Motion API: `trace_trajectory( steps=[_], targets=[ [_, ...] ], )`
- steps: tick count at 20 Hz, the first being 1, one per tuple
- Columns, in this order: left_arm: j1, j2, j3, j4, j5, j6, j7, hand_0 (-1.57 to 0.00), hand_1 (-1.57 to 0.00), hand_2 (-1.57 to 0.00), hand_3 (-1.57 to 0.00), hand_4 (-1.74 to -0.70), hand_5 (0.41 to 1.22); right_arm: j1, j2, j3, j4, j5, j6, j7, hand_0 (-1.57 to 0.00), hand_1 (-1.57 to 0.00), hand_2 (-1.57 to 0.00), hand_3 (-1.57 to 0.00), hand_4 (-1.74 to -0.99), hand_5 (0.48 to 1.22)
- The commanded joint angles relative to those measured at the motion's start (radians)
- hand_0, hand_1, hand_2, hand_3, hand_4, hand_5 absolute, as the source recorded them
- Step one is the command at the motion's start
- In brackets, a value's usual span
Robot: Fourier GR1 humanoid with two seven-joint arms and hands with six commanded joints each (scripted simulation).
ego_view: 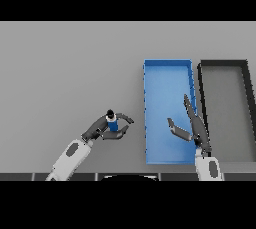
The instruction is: Pick up the blue pipe and place it into the blue bin.
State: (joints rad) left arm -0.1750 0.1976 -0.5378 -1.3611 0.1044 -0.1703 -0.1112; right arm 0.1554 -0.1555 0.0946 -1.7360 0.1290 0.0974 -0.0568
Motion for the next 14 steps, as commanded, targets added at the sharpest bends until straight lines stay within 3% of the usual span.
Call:
trace_trajectory(
  steps=[1,3,6,9,14],
  targets=[
    [-0.001,-0.005,0.003,0.004,0.009,-0.003,0.004,-0.59,-0.71,-0.82,-0.84,-1.45,0.906,-0.003,0.006,0.005,0.006,0.009,-0.006,0.009,0.0,0.0,0.0,0.0,-1.319,0.666],
    [0.011,-0.014,-0.006,-0.004,0.012,-0.001,0.005,-0.94,-1.02,-1.09,-1.1,-1.55,1.02,-0.017,0.004,0.009,0.004,0.017,-0.008,0.023,0.0,0.0,0.0,0.0,-1.309,0.664],
    [0.015,0.001,-0.024,-0.024,-0.006,0.024,-0.005,-1.25,-1.29,-1.32,-1.31,-1.64,1.118,-0.015,-0.006,-0.002,0.017,0.016,-0.008,0.02,0.0,0.0,0.0,0.0,-1.302,0.666],
    [0.019,-0.013,-0.038,-0.036,-0.022,0.04,-0.035,-1.41,-1.43,-1.44,-1.4,-1.68,1.168,-0.032,-0.009,-0.001,0.038,0.032,-0.013,0.022,0.0,0.0,0.0,0.0,-1.281,0.663],
    [-0.022,-0.043,-0.038,-0.128,-0.012,0.032,-0.062,-1.52,-1.52,-1.53,-1.45,-1.71,1.204,-0.024,0.0,0.008,0.033,0.032,-0.011,-0.004,0.0,0.0,0.0,0.0,-1.28,0.663]
  ],
)
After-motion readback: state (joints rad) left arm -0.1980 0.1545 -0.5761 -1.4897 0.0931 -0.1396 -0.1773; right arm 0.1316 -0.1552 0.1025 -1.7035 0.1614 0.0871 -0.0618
